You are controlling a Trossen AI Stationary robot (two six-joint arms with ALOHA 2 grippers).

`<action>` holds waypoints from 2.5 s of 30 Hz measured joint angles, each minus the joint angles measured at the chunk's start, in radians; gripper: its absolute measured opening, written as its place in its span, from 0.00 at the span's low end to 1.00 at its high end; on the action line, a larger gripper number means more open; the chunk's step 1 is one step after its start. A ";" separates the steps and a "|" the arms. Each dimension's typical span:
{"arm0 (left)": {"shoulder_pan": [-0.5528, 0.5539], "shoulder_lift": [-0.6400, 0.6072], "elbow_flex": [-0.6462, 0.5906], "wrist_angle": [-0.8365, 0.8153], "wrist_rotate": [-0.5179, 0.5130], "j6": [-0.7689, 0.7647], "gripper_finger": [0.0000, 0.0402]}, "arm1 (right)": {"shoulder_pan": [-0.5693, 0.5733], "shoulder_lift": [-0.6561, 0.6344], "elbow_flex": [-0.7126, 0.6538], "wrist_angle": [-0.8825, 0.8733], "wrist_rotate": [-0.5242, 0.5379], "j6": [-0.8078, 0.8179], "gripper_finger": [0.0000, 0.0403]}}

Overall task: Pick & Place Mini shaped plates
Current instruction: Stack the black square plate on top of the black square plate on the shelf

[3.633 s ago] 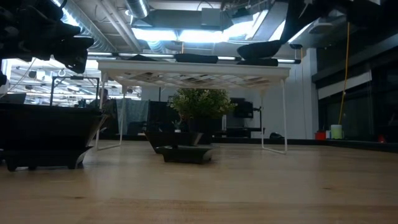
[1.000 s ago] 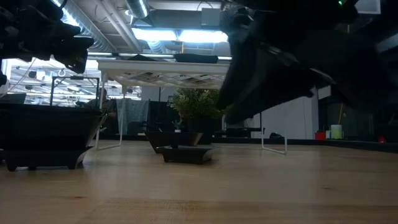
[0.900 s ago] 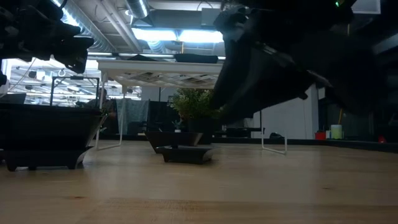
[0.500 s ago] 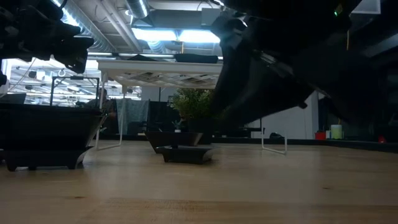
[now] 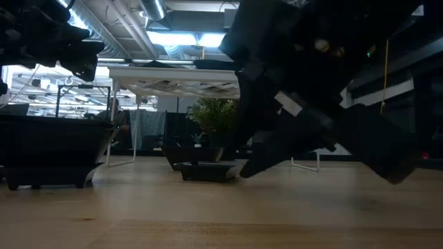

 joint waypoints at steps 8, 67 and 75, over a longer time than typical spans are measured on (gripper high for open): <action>0.000 0.000 0.000 0.000 0.000 0.000 0.36 | -0.021 0.005 0.000 0.007 -0.021 -0.016 0.36; 0.000 0.000 0.000 0.000 0.000 0.000 0.36 | -0.046 -0.039 0.027 0.103 -0.072 0.287 0.00; 0.000 0.000 0.000 0.000 0.000 0.000 0.36 | -0.046 -0.040 0.088 0.102 -0.068 0.276 0.00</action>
